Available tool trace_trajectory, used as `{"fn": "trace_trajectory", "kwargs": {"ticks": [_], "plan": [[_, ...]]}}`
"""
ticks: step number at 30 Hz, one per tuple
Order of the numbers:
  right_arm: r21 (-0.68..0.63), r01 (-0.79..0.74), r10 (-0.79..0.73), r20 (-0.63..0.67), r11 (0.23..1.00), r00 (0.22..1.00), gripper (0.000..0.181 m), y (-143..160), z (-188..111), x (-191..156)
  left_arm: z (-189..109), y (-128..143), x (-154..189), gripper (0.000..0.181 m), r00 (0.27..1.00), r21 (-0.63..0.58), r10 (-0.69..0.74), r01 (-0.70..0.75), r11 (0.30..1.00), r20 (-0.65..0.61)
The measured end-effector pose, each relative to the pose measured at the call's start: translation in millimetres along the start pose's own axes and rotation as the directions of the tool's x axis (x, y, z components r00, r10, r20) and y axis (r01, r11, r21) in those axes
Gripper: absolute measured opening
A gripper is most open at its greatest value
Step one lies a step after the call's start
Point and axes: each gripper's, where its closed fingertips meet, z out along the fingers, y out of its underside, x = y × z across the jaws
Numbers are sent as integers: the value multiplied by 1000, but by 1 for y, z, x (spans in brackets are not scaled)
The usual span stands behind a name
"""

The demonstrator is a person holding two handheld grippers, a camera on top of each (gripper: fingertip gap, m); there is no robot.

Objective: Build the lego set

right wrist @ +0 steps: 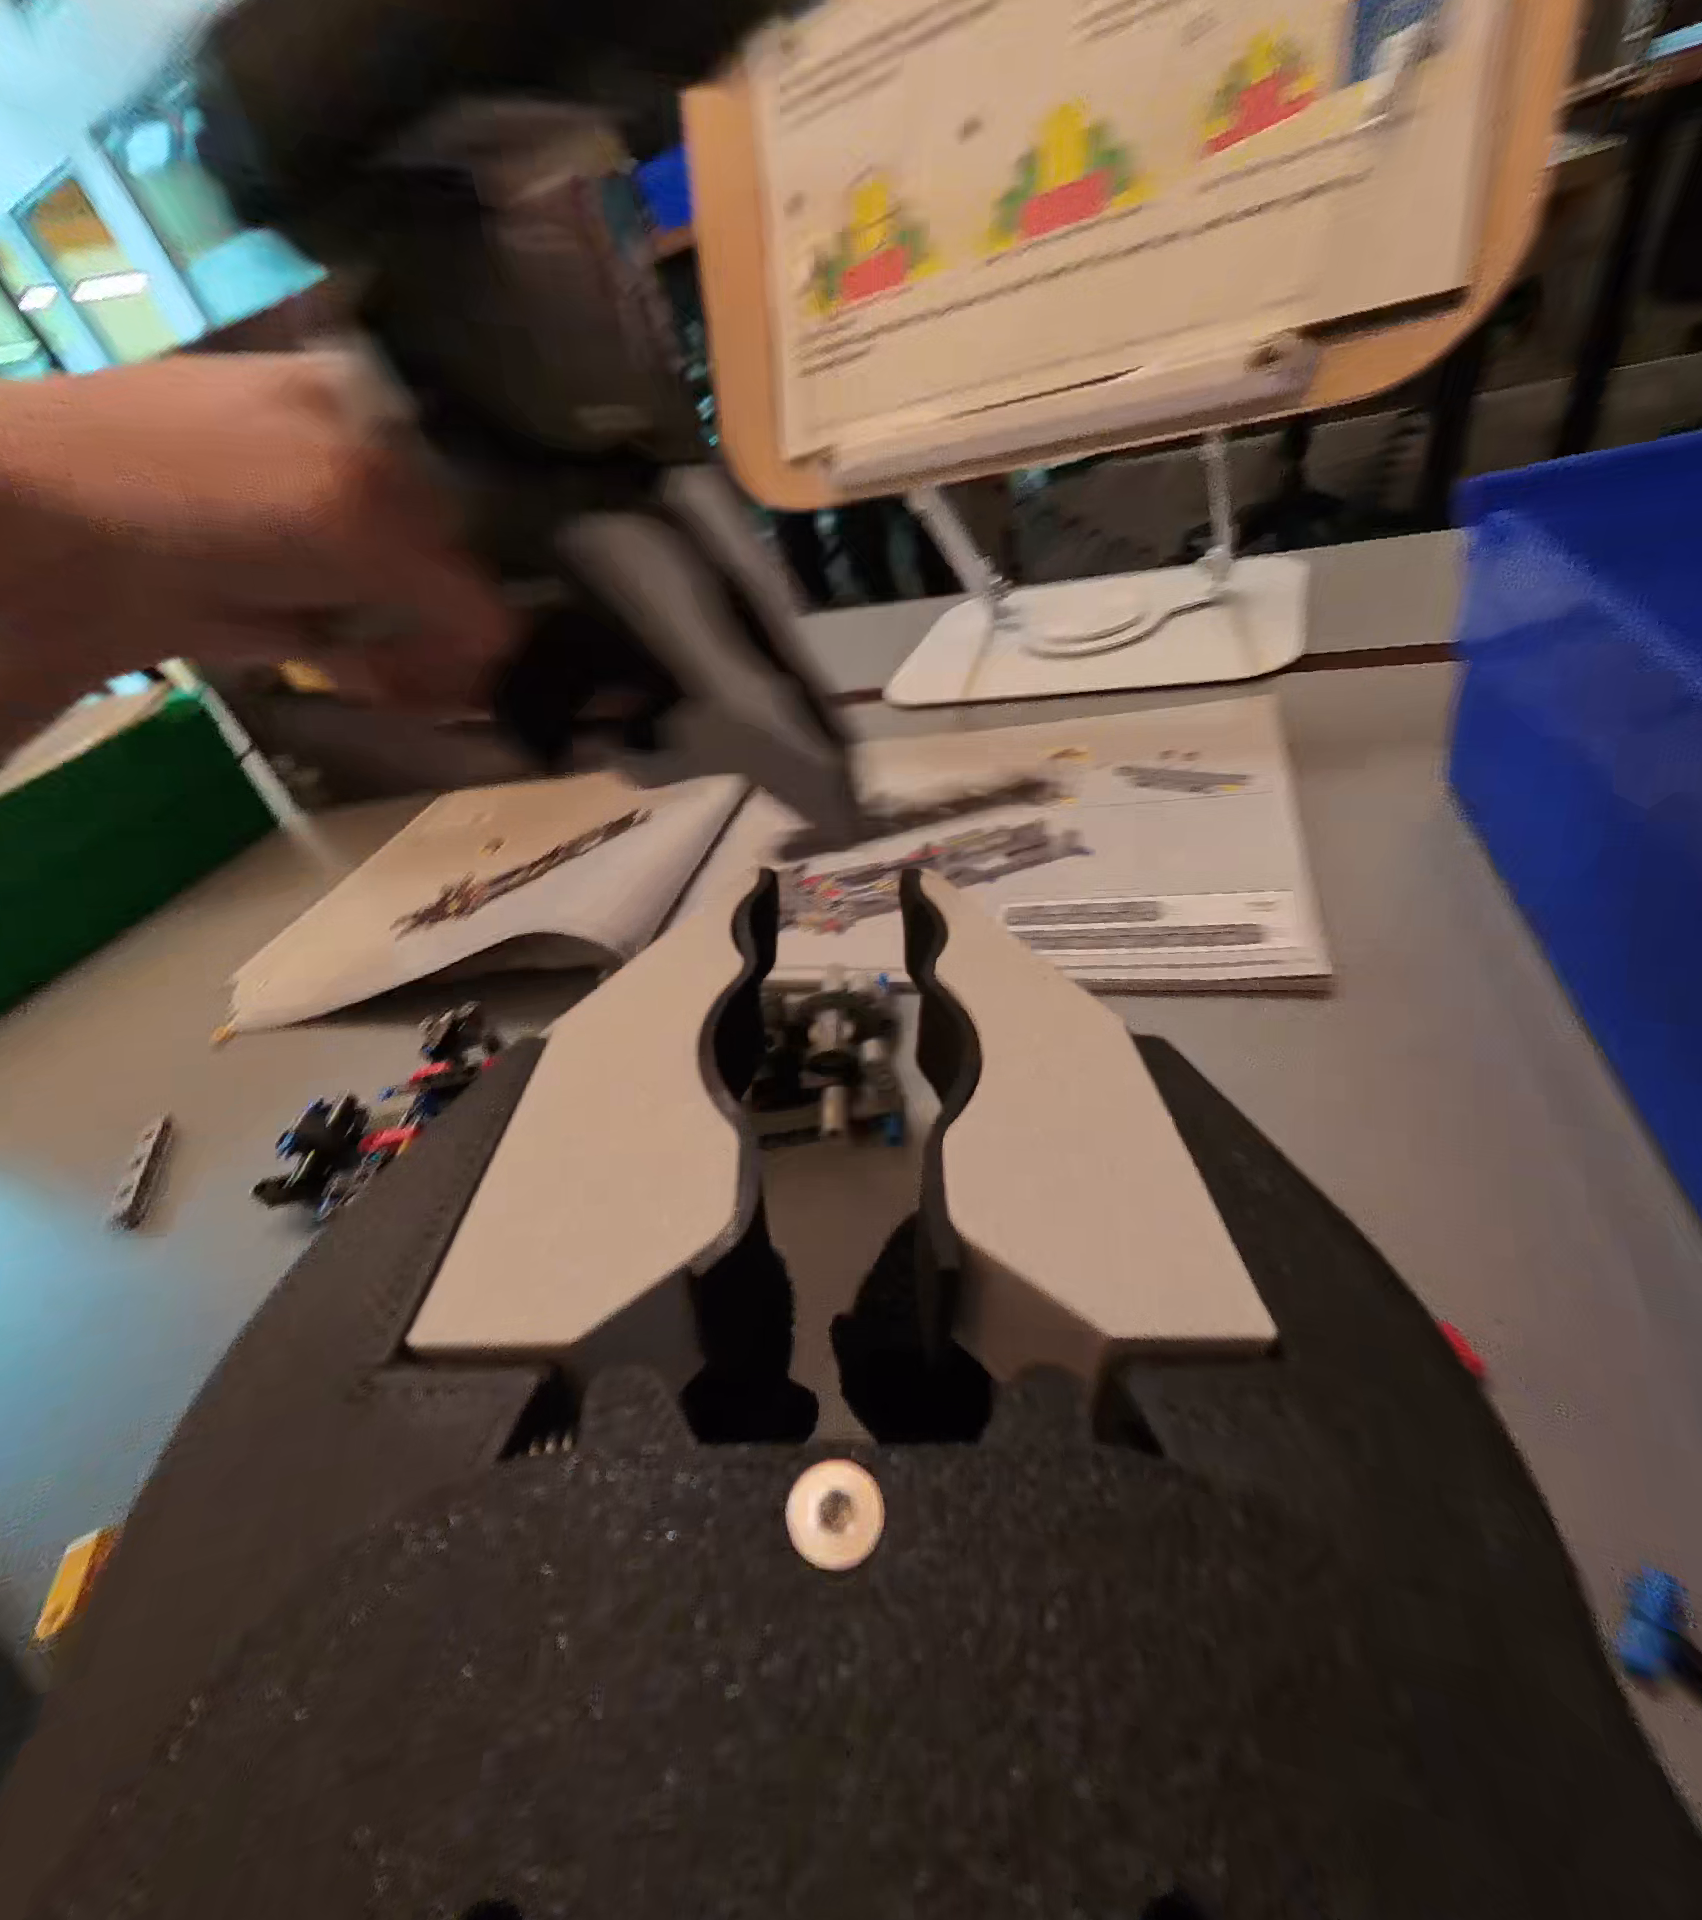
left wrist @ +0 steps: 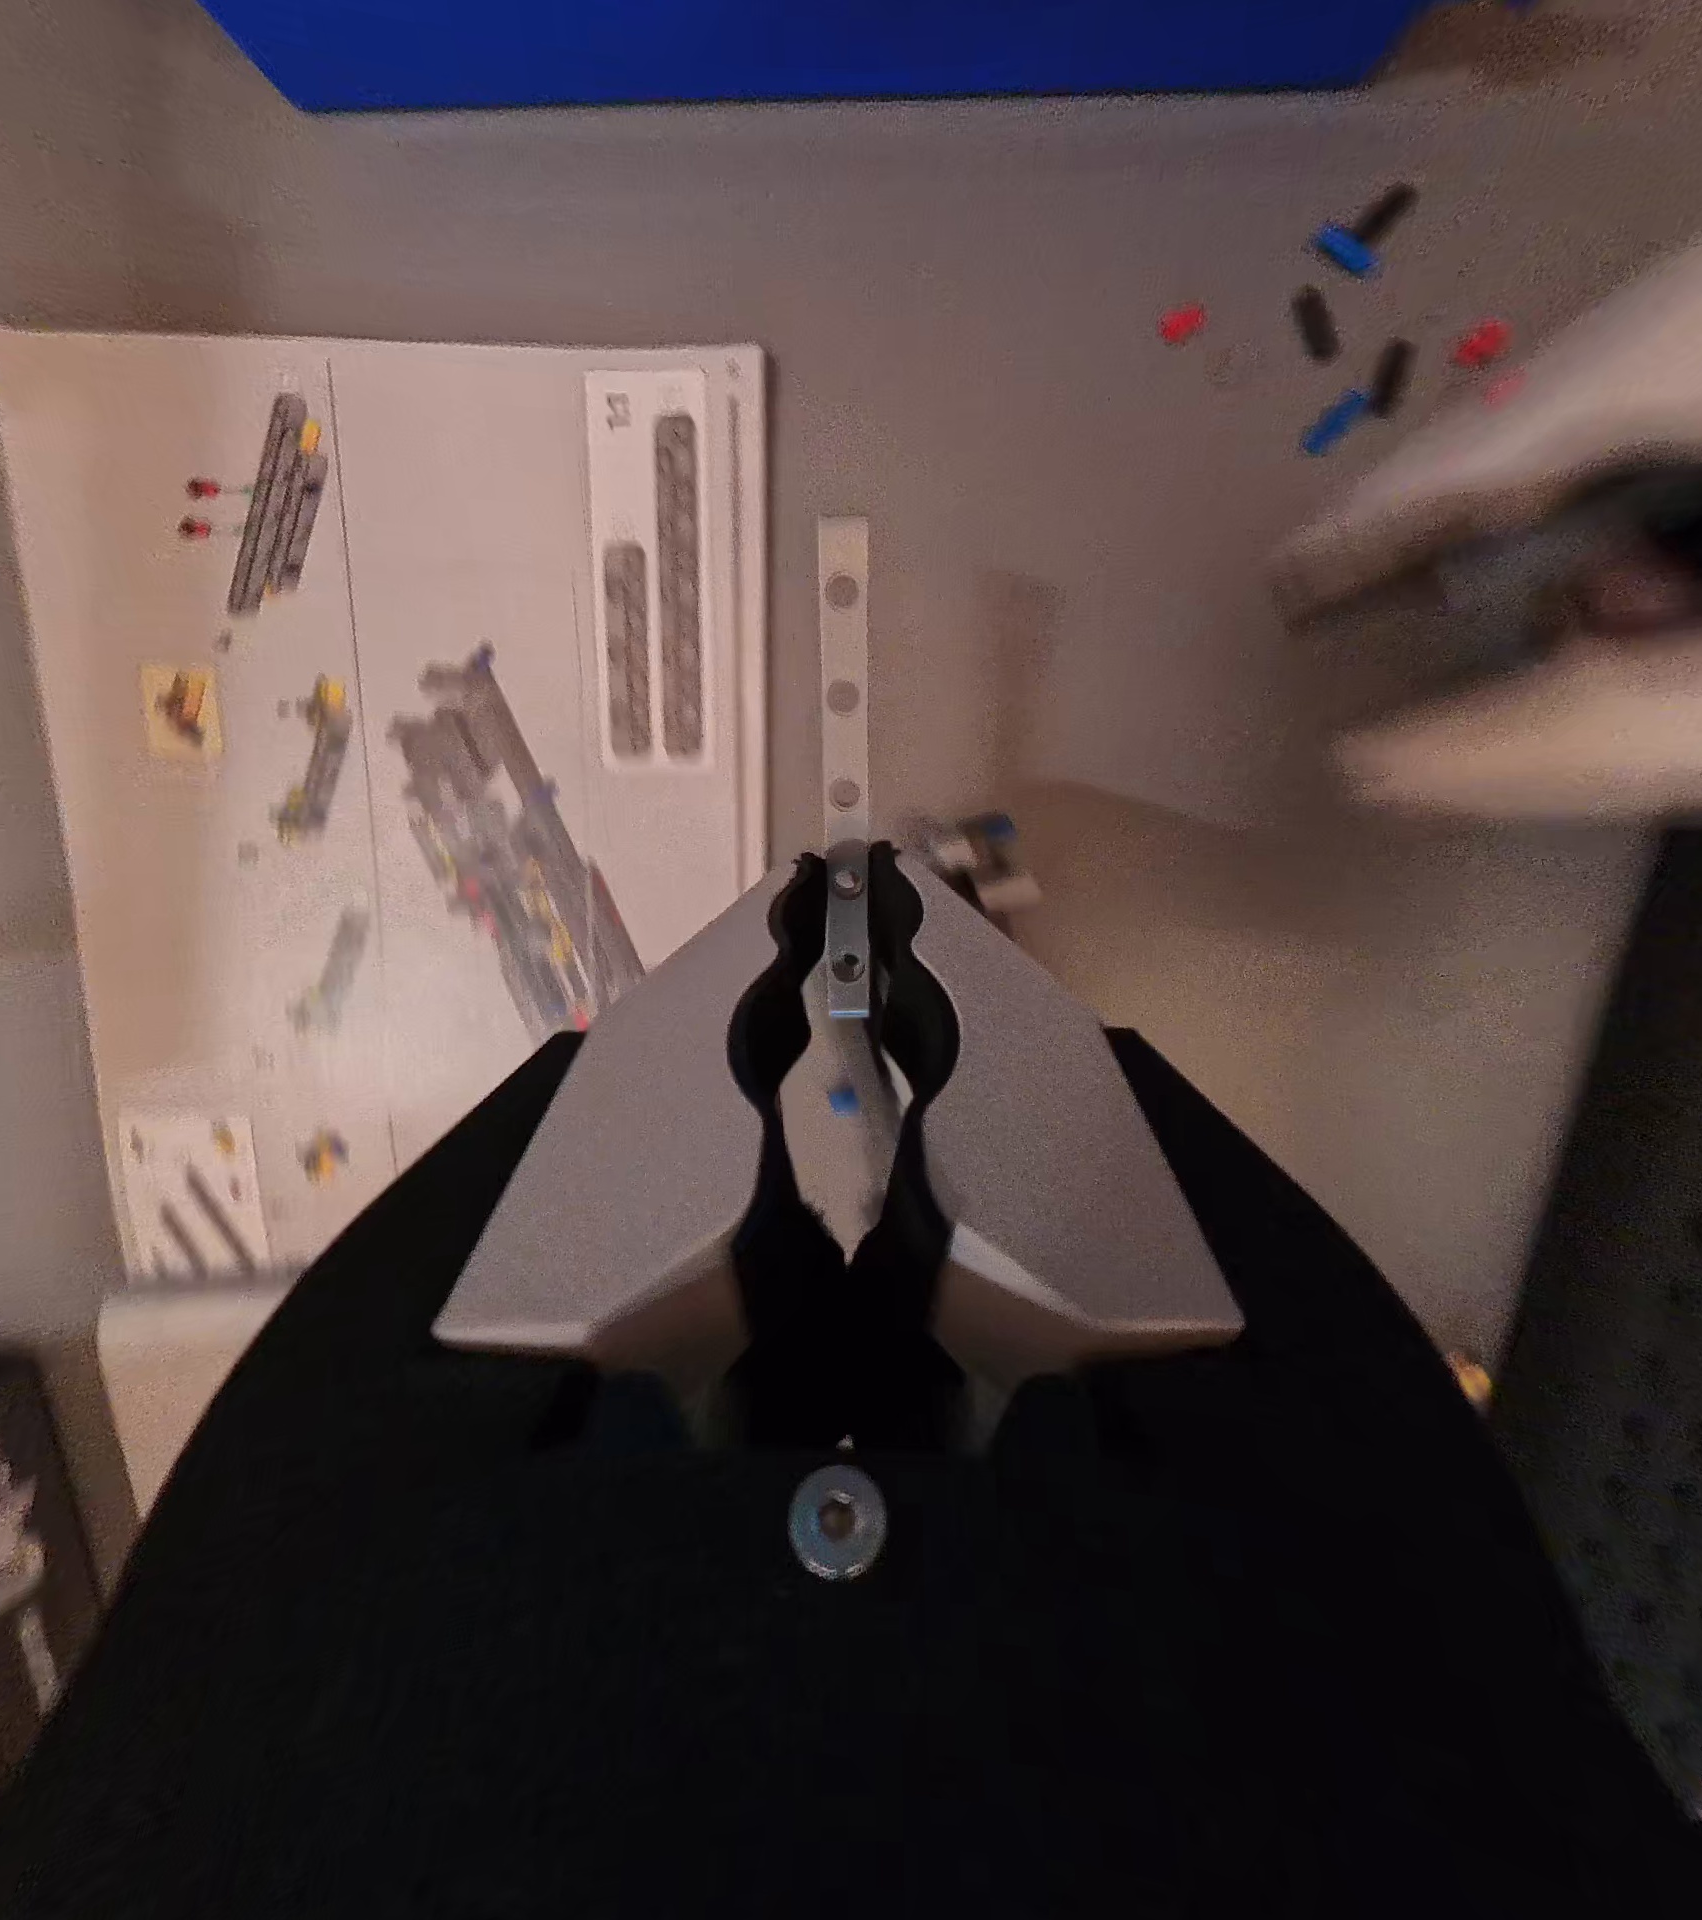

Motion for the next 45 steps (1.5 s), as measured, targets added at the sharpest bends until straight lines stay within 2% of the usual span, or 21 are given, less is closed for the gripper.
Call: {"fn": "trace_trajectory", "kwargs": {"ticks": [2,4,5,7,10,18,21,23,24,25,26,27,29,31,33,36,41,43,45], "plan": [[49,-44,47,-64,998,997,23,-8,-8,19,-32,34,29,6,1000,40,-1,1,999,8],[92,-59,67,-88,994,994,23,-14,-12,26,-38,76,77,6,994,25,-40,43,999,-100],[97,-57,66,-95,994,993,23,-15,-12,27,-32,92,99,6,989,16,-56,58,998,-139],[121,-47,58,-93,992,994,23,-20,-13,26,-14,117,125,6,990,-32,-56,53,998,-127],[96,-43,49,-64,994,997,24,-15,-9,20,9,119,142,6,992,-26,-76,73,997,-102],[27,-14,15,-11,1000,1000,22,-4,0,6,32,126,129,6,998,-94,-45,41,995,-47],[9,-21,21,8,1000,1000,22,0,2,3,33,124,125,7,997,-61,-73,72,996,-21],[6,-24,24,22,1000,999,22,0,3,1,22,121,121,39,996,15,-87,87,996,22],[5,-29,28,37,1000,999,23,1,4,-1,7,122,120,47,996,76,-81,79,994,24],[1,-35,35,56,999,998,23,1,4,-4,-14,127,118,43,998,150,-58,54,987,25],[-1,-38,38,77,999,996,24,2,5,-8,-38,138,116,34,999,210,-24,18,978,26],[0,-37,37,97,999,995,25,2,6,-12,-60,154,112,33,999,252,14,-22,967,32],[-3,-17,17,132,1000,991,26,3,10,-20,-92,200,96,27,995,270,63,-82,959,77],[-29,22,-18,150,999,988,30,10,16,-27,-96,258,72,28,987,131,88,-105,986,133],[-56,73,-64,148,996,987,30,16,20,-31,-88,298,65,32,991,18,95,-97,995,93],[-73,118,-106,144,990,984,30,21,22,-34,-75,310,74,28,996,24,91,-91,996,-14],[-68,87,-77,141,994,987,29,20,21,-30,-58,312,84,22,981,-12,181,-183,983,-68],[-73,71,-60,145,995,988,30,21,21,-29,-53,314,86,7,977,-22,202,-204,979,-72],[-77,71,-59,145,994,988,30,21,22,-29,-54,311,86,6,980,-5,194,-194,981,-48]]}}
